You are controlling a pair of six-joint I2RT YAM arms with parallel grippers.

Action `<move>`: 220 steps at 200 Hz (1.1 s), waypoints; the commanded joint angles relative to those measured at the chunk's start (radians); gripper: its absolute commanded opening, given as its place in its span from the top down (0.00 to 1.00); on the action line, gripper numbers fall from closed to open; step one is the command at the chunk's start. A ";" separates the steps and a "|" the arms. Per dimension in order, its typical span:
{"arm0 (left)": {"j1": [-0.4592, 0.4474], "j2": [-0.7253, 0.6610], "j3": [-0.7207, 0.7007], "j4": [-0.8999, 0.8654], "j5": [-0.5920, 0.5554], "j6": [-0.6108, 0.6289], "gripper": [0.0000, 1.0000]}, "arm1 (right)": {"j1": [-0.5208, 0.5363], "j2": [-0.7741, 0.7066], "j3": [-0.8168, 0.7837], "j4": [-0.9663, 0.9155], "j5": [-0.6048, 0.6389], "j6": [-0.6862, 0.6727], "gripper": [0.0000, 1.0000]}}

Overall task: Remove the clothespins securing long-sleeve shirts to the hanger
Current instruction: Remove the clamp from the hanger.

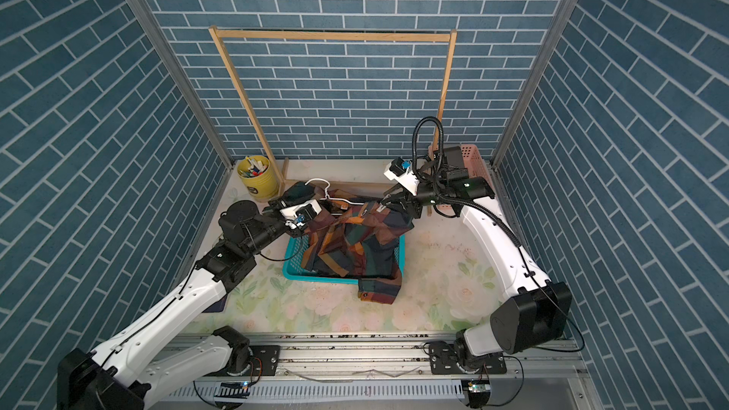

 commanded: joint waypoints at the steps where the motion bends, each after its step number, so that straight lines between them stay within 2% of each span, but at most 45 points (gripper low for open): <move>1: -0.004 -0.017 0.009 0.014 0.019 0.005 1.00 | -0.004 0.013 -0.004 -0.022 -0.033 -0.028 0.81; 56: -0.001 -0.014 0.009 0.013 0.016 0.005 1.00 | -0.002 0.003 -0.003 -0.027 -0.014 -0.029 1.00; 115: 0.002 -0.005 0.012 0.010 0.002 0.001 1.00 | -0.002 -0.020 0.006 0.023 0.044 0.035 1.00; 183: 0.006 0.035 0.016 0.005 -0.016 0.003 1.00 | -0.004 -0.132 -0.020 0.163 0.144 0.127 1.00; 203: 0.006 0.038 0.016 0.007 -0.014 -0.001 1.00 | -0.015 -0.149 -0.030 0.209 0.207 0.165 1.00; 220: 0.006 0.038 0.019 0.005 -0.014 -0.001 1.00 | -0.026 -0.146 -0.033 0.240 0.321 0.198 1.00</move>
